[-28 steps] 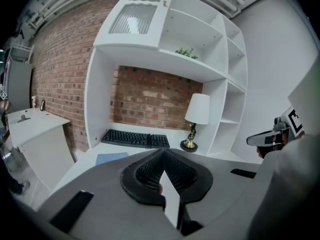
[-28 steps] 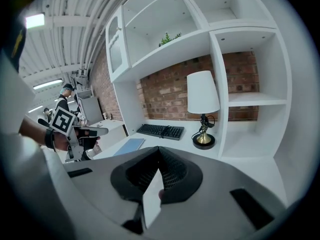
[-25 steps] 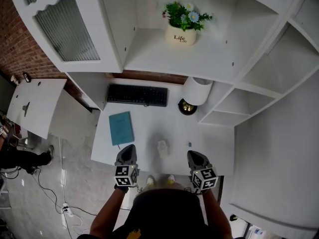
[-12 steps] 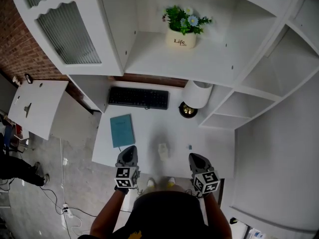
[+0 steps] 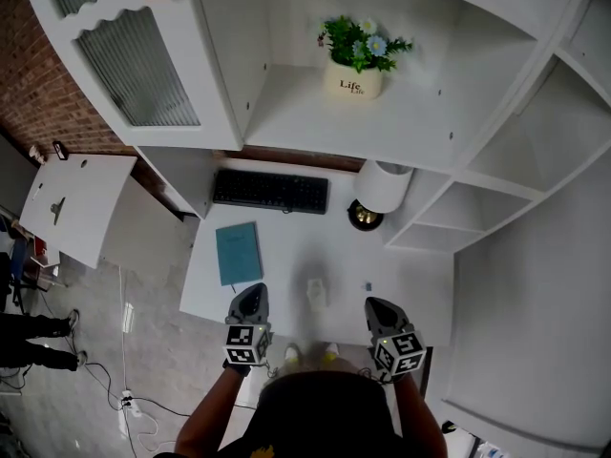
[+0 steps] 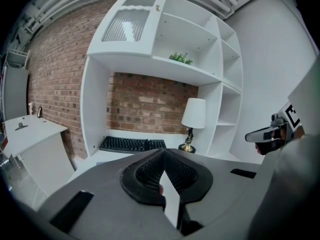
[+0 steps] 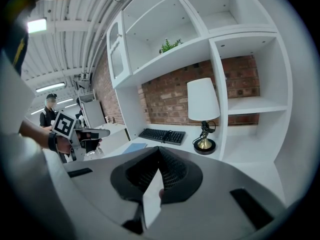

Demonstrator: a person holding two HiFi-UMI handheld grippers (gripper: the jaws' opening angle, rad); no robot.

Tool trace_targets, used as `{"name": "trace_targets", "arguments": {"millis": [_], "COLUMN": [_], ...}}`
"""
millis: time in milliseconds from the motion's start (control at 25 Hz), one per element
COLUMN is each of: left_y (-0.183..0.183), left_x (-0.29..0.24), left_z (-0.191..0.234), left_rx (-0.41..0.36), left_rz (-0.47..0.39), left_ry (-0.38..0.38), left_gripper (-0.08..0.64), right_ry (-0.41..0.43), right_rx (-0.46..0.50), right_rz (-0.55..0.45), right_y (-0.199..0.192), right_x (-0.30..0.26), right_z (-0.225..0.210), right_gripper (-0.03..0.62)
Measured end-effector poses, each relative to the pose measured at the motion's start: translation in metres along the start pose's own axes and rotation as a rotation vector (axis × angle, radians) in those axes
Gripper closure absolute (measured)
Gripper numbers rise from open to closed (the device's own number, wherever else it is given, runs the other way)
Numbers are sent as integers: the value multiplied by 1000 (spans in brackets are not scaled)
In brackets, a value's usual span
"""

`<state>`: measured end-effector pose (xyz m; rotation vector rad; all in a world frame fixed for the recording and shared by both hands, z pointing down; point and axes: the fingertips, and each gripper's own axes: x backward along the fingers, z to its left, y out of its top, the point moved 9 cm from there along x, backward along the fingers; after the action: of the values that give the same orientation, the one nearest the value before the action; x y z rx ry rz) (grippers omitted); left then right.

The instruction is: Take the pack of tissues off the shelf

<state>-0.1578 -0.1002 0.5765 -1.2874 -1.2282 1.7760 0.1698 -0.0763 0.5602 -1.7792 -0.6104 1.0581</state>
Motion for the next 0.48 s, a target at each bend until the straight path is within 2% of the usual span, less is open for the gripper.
{"name": "trace_targets", "arguments": {"millis": [480], "left_y": [4], "left_x": [5], "left_z": [-1], "left_rx": [11], "left_rz": [-10], "left_ry": [5], "left_gripper": [543], "right_ry": [7], "right_rx": [8], "right_rz": [-18], "right_y": [6], "right_x": [3], "right_z": [0], "right_gripper": [591]}}
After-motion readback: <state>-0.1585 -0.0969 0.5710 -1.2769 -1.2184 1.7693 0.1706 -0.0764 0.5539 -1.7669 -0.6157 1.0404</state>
